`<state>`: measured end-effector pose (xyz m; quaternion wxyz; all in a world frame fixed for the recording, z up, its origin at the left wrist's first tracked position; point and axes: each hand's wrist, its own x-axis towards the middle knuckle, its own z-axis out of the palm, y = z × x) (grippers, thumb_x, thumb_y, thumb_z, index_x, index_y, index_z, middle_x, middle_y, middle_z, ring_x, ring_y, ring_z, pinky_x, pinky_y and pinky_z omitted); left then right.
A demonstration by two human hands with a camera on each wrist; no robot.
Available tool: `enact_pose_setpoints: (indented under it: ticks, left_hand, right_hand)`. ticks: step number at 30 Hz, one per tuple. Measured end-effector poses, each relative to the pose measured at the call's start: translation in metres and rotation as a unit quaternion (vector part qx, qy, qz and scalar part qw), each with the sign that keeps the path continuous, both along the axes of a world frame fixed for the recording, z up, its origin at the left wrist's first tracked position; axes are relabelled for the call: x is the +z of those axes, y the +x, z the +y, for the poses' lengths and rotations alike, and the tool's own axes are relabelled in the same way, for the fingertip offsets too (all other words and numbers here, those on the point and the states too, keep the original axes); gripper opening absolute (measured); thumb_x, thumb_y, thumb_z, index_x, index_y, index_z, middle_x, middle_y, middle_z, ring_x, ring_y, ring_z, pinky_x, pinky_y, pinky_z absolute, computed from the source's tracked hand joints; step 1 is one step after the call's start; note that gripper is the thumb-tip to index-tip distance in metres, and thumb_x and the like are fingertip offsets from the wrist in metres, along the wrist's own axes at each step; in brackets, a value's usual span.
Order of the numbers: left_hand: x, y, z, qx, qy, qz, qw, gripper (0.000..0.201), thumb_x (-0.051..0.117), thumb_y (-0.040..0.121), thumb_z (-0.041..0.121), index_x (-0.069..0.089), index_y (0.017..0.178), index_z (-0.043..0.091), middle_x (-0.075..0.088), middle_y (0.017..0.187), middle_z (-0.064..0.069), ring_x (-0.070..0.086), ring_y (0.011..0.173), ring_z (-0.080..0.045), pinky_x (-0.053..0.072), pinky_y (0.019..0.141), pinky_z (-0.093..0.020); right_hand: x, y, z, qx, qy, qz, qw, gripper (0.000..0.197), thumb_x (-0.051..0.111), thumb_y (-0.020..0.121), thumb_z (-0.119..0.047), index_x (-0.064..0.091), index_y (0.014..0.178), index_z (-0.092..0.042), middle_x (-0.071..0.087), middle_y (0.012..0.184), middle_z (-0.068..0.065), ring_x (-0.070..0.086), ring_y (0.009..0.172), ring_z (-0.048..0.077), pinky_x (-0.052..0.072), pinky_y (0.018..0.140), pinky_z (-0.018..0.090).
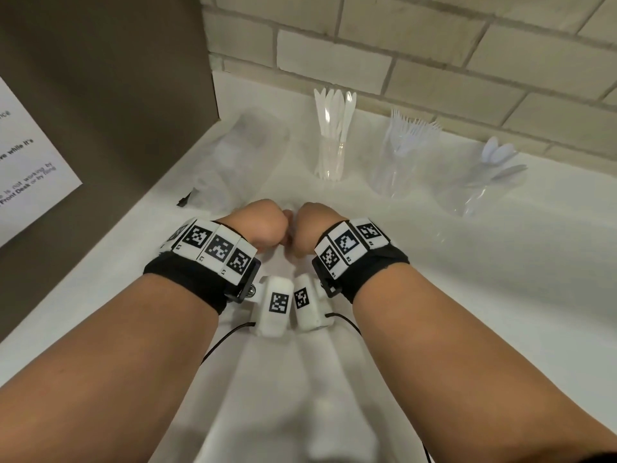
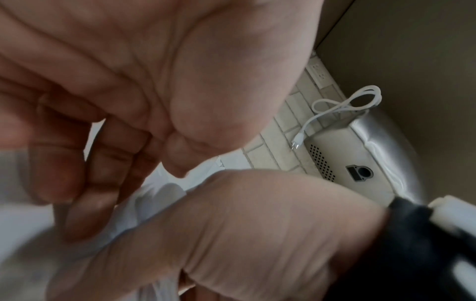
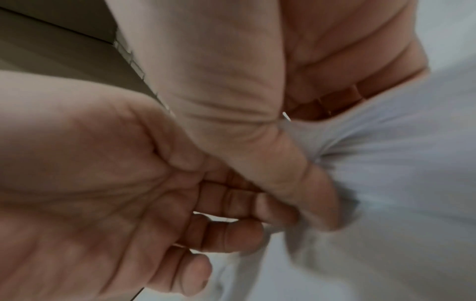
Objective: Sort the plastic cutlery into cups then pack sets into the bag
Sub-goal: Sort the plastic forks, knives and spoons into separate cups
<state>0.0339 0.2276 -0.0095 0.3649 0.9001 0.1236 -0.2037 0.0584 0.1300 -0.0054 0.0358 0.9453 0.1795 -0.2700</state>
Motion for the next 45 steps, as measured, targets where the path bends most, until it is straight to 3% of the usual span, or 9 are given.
enact_pose_setpoints:
  ticks: [10,15,17,21,24,31,37,40,45]
  left_hand:
    - [-0.020,-0.007,0.013,0.115,-0.134,-0.014,0.984,0.022,0.041,0.098,0.020,0.053,0.080,0.017,0.058,0.089,-0.005,0.057,0.072,-0.018,0.050,0.065,-0.030]
    - [-0.016,-0.017,0.016,0.270,-0.376,-0.043,0.886,0.024,0.037,0.102,0.022,0.054,0.086,0.013,0.049,0.079,-0.002,0.052,0.074,-0.016,0.045,0.072,-0.032]
    - [-0.013,-0.020,0.019,0.296,-0.488,0.002,0.821,0.029,0.039,0.101,0.030,0.057,0.093,0.010,0.054,0.089,-0.006,0.056,0.093,-0.022,0.045,0.089,-0.039]
    - [-0.008,-0.023,0.017,0.251,-0.629,0.140,0.722,0.060,0.036,0.095,0.054,0.055,0.117,0.002,0.058,0.115,-0.019,0.058,0.109,-0.035,0.052,0.086,-0.049]
    - [-0.004,-0.025,0.006,0.181,-0.658,0.191,0.706,0.078,0.026,0.090,0.068,0.052,0.123,0.001,0.057,0.114,-0.028,0.061,0.099,-0.040,0.056,0.078,-0.049]
    - [0.003,-0.022,0.000,0.187,-0.732,0.182,0.630,0.074,0.028,0.098,0.052,0.039,0.136,-0.010,0.037,0.147,-0.025,0.045,0.129,-0.041,0.040,0.105,-0.053]
    - [0.013,-0.024,-0.001,0.163,-0.672,0.150,0.707,0.063,0.026,0.101,0.044,0.054,0.123,-0.007,0.060,0.119,-0.029,0.059,0.112,-0.042,0.044,0.100,-0.051]
    - [0.010,-0.021,-0.002,0.179,-0.685,0.152,0.690,0.068,0.022,0.101,0.047,0.048,0.128,-0.009,0.057,0.124,-0.032,0.055,0.117,-0.041,0.046,0.096,-0.053]
    - [0.015,-0.016,-0.001,0.145,-0.720,0.096,0.671,0.056,0.022,0.100,0.050,0.054,0.132,0.017,0.058,0.133,-0.009,0.058,0.119,-0.033,0.044,0.098,-0.058]
  right_hand:
    - [-0.014,-0.008,-0.002,-0.073,0.074,-0.031,0.994,0.037,0.053,0.092,-0.011,0.047,0.126,0.003,0.056,0.125,0.016,0.058,0.113,0.032,0.046,0.090,0.034]
    - [0.004,-0.003,-0.025,-0.163,0.218,-0.022,0.962,0.024,0.046,0.095,-0.021,0.058,0.084,-0.003,0.056,0.081,0.008,0.056,0.086,0.026,0.045,0.071,0.030]
    - [0.019,-0.002,-0.033,-0.213,0.394,-0.018,0.894,0.016,0.057,0.084,-0.014,0.062,0.079,0.000,0.059,0.074,0.008,0.059,0.073,0.023,0.047,0.066,0.029]
    - [0.056,-0.014,-0.036,-0.263,0.744,0.061,0.611,0.013,0.059,0.083,0.004,0.064,0.086,-0.008,0.061,0.067,0.008,0.054,0.055,0.020,0.047,0.062,0.032]
    - [0.067,-0.019,-0.031,-0.209,0.808,0.063,0.547,0.014,0.061,0.083,0.003,0.061,0.088,-0.011,0.056,0.056,0.004,0.054,0.050,0.022,0.048,0.059,0.033]
    - [0.053,-0.024,-0.032,-0.196,0.764,-0.021,0.614,0.028,0.075,0.070,-0.001,0.064,0.095,0.002,0.063,0.070,0.015,0.063,0.061,0.025,0.052,0.059,0.031]
    - [0.041,-0.026,-0.032,-0.251,0.736,-0.004,0.629,0.012,0.072,0.078,-0.001,0.069,0.077,-0.013,0.066,0.068,0.008,0.065,0.063,0.022,0.056,0.067,0.042]
    - [0.040,-0.024,-0.029,-0.258,0.758,0.017,0.599,0.015,0.072,0.080,-0.002,0.069,0.078,-0.017,0.065,0.064,0.002,0.062,0.058,0.019,0.053,0.067,0.039]
    - [0.031,-0.031,-0.027,-0.228,0.704,0.048,0.671,0.006,0.069,0.086,-0.011,0.064,0.084,-0.014,0.063,0.060,0.002,0.061,0.055,0.017,0.051,0.052,0.028]
